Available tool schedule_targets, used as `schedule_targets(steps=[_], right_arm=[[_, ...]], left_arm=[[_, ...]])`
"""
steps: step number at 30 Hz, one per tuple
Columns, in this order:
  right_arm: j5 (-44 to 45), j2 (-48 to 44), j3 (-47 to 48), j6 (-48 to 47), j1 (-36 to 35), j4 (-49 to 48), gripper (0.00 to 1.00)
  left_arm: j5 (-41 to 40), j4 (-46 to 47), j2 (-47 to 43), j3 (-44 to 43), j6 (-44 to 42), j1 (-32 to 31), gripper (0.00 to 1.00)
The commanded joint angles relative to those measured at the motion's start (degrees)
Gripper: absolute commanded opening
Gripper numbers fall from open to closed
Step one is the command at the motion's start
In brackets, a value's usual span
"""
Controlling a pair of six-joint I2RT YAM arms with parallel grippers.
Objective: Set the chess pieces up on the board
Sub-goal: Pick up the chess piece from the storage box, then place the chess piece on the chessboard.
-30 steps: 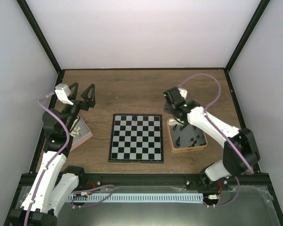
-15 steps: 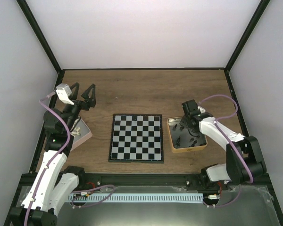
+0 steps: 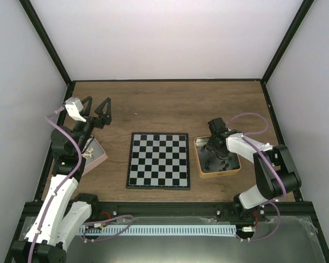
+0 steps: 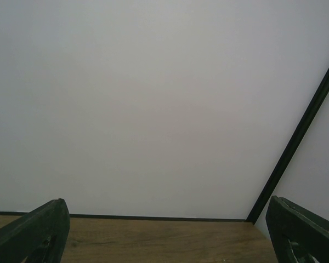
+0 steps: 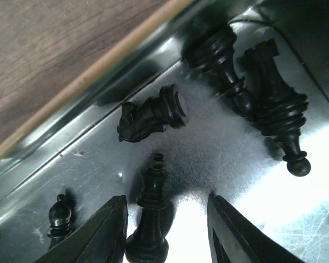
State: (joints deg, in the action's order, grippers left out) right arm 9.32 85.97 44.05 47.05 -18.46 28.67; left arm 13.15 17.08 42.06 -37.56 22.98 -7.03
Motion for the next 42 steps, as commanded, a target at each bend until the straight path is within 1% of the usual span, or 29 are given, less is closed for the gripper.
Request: schedule_targets(steps=[1, 4, 8, 14, 16, 19, 24, 26, 28, 31, 33, 35, 38, 40, 42], right_arm=[[-0.8, 1.3, 1.3, -1.3, 0.2, -0.4, 0.41], [-1.5, 2.0, 1.7, -1.8, -0.1, 0.5, 0.4], [-1.3, 2.4, 1.9, -2.0, -1.0, 2.4, 0.35], [-0.7, 2.4, 1.2, -2.4, -3.0, 4.7, 0.34], [-0.4, 2.4, 0.8, -2.5, -3.2, 4.5, 0.31], [-0.1, 1.9, 0.2, -2.8, -3.3, 3.4, 0.23], [1.4, 0.3, 0.8, -4.0, -3.4, 1.2, 0.16], [0.7, -1.8, 1.1, -4.9, -3.6, -0.3, 0.16], [0.0, -4.6, 1.2, -6.3, -4.4, -2.0, 0.16], [-2.1, -9.8, 1.4, -8.9, -6.3, -4.1, 0.16], [-4.7, -14.2, 1.2, -10.6, -7.7, -6.0, 0.16], [-8.7, -18.3, 0.4, -12.2, -8.8, -9.1, 0.16], [-20.8, -24.1, -2.4, -16.0, -9.5, -16.4, 0.16], [-31.3, -26.9, -4.4, -18.1, -9.5, -21.9, 0.15], [-42.6, -28.8, -5.9, -18.9, -9.6, -27.1, 0.15]], left_arm=[[0.0, 2.2, -0.1, 0.9, 0.4, 0.3, 1.0], [0.1, 3.0, 0.2, 1.3, 0.6, 0.3, 1.0], [0.1, 2.9, 1.0, 1.2, 0.2, 0.4, 1.0], [-1.6, 0.3, 1.8, -0.4, -1.1, 0.4, 1.0], [-2.3, -1.0, 2.0, -1.3, -0.9, 0.4, 1.0], [-2.6, -4.7, 5.0, -3.8, -0.5, 0.5, 1.0], [-0.7, -8.3, 7.5, -5.8, 2.3, 0.4, 1.0], [0.6, -13.4, 8.6, -7.5, 1.7, 0.4, 1.0], [2.6, -21.7, 12.3, -12.5, 1.2, 0.4, 1.0], [10.3, -29.4, 16.6, -15.9, 1.9, 0.3, 1.0], [16.9, -30.9, 17.8, -15.5, 3.4, -0.1, 1.0], [21.2, -30.9, 17.8, -14.3, 5.7, -1.7, 0.98], [21.0, -30.5, 16.8, -12.4, 9.4, -6.8, 0.95], [20.6, -29.6, 16.2, -11.5, 12.8, -10.9, 0.94], [22.0, -27.6, 16.1, -10.6, 18.2, -14.4, 0.91]])
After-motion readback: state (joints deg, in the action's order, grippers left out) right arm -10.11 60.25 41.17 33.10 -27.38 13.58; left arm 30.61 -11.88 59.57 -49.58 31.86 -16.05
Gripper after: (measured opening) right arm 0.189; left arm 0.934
